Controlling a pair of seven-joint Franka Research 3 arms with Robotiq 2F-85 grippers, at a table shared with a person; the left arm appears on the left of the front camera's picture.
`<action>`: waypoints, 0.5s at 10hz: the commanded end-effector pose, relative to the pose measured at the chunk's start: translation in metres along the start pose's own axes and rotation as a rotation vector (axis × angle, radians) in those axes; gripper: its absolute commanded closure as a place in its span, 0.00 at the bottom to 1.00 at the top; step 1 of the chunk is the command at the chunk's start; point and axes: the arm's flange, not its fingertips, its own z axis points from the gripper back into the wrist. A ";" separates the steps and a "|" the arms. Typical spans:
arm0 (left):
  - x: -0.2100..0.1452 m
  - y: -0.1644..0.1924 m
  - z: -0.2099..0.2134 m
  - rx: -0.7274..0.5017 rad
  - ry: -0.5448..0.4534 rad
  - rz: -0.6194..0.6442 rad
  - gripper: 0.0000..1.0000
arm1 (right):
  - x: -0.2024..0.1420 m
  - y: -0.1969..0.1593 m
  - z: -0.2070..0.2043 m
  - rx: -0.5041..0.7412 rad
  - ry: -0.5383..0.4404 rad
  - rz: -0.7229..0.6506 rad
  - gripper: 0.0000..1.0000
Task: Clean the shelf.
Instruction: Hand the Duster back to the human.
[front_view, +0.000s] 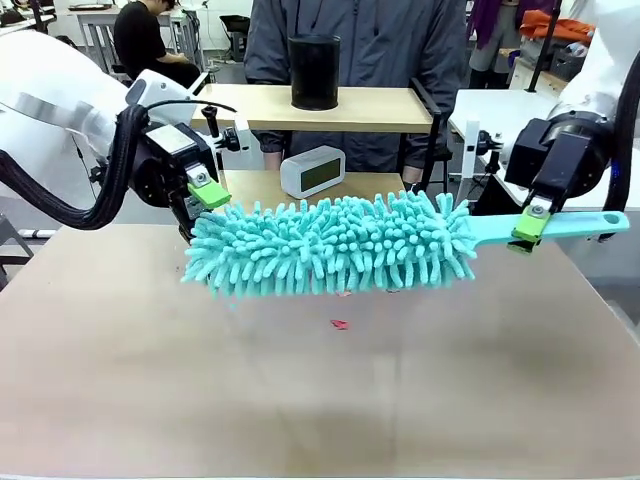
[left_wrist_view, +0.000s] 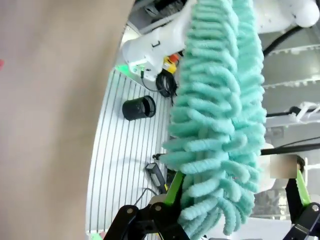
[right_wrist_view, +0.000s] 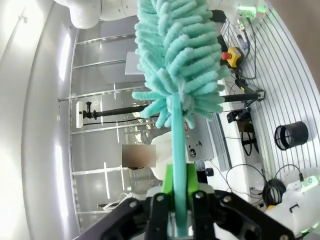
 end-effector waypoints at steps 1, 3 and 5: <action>-0.001 0.001 -0.005 0.016 0.047 -0.015 0.00 | -0.010 0.018 0.023 0.001 0.011 0.014 0.87; 0.001 0.003 -0.012 0.012 0.058 -0.010 0.00 | -0.009 0.018 0.023 0.013 0.010 0.023 0.87; 0.005 0.004 -0.019 0.009 0.071 -0.014 0.00 | -0.007 0.016 0.018 0.018 0.034 0.017 0.87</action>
